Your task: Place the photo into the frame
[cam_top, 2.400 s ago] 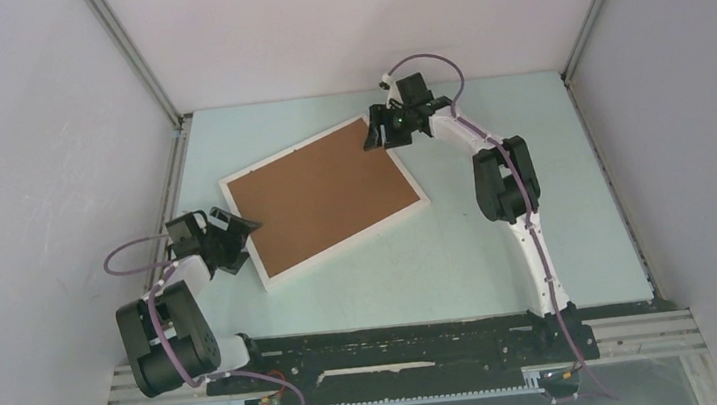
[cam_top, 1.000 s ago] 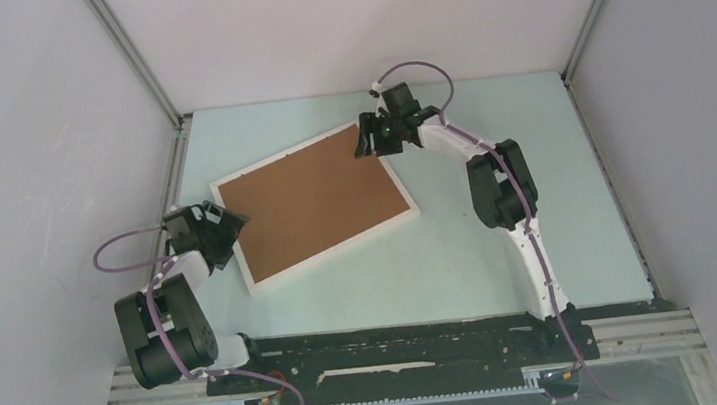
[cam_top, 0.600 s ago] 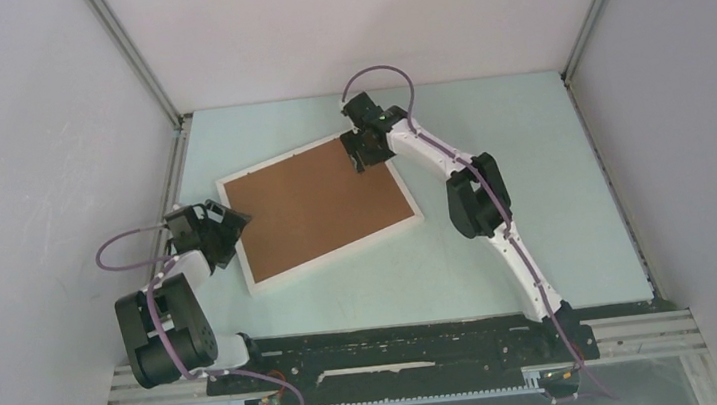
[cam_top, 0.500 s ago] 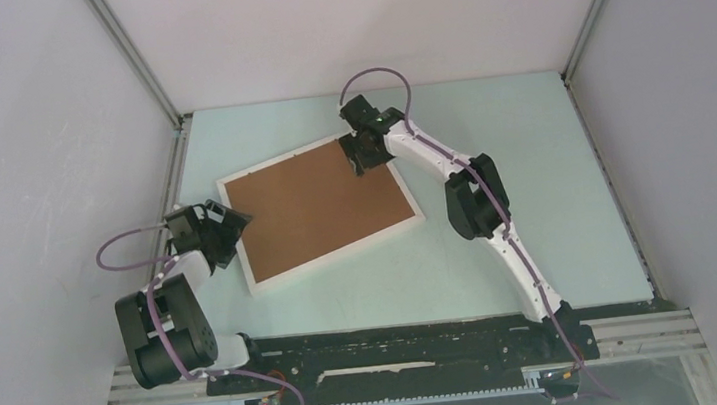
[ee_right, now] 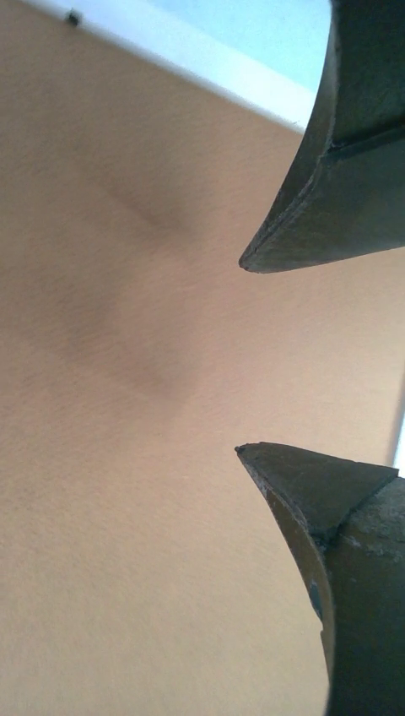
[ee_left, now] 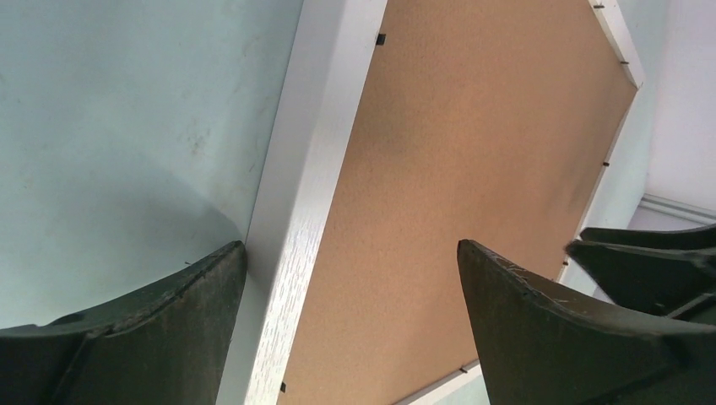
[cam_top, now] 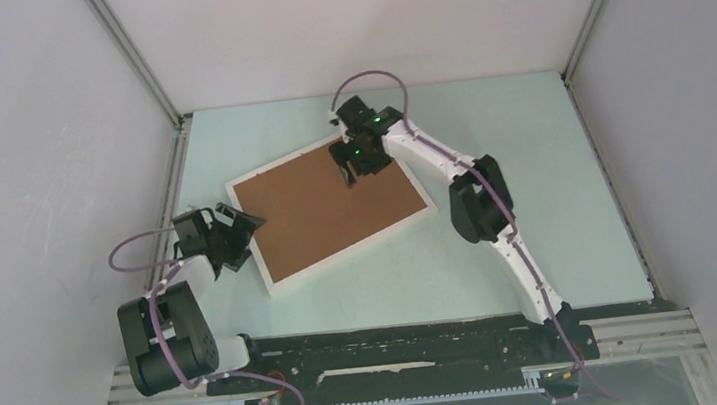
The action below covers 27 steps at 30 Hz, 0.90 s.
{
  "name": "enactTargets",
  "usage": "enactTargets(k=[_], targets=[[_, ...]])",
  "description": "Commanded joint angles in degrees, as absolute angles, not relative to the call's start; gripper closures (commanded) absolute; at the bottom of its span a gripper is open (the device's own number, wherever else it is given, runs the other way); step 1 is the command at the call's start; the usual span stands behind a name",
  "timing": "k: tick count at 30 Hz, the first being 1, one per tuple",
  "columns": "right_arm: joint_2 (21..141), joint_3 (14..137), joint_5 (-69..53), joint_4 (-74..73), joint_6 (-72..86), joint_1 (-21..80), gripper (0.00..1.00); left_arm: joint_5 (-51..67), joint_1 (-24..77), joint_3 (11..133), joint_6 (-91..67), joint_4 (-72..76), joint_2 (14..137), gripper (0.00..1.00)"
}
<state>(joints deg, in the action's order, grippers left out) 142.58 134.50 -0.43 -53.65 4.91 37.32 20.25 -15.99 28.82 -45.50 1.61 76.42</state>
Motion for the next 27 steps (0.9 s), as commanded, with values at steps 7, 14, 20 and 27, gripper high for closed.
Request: enactTargets(k=[7,14,20,27], targets=[[118.5,107.0,-25.1,-31.6,18.4,25.5,0.2,23.1,-1.8,23.2,-53.6,0.8,69.0,0.05],[104.3,85.6,-26.3,-26.0,22.4,18.1,0.19,21.2,11.8,19.4,-56.2,-2.5,60.7,0.04],[96.0,71.2,-30.7,-22.8,24.8,10.4,0.19,10.0,7.6,30.9,-38.6,-18.6,49.4,0.0],[93.7,59.4,-37.6,-13.8,29.2,8.3,0.17,4.0,1.2,49.7,-32.5,-15.3,68.5,0.0]])
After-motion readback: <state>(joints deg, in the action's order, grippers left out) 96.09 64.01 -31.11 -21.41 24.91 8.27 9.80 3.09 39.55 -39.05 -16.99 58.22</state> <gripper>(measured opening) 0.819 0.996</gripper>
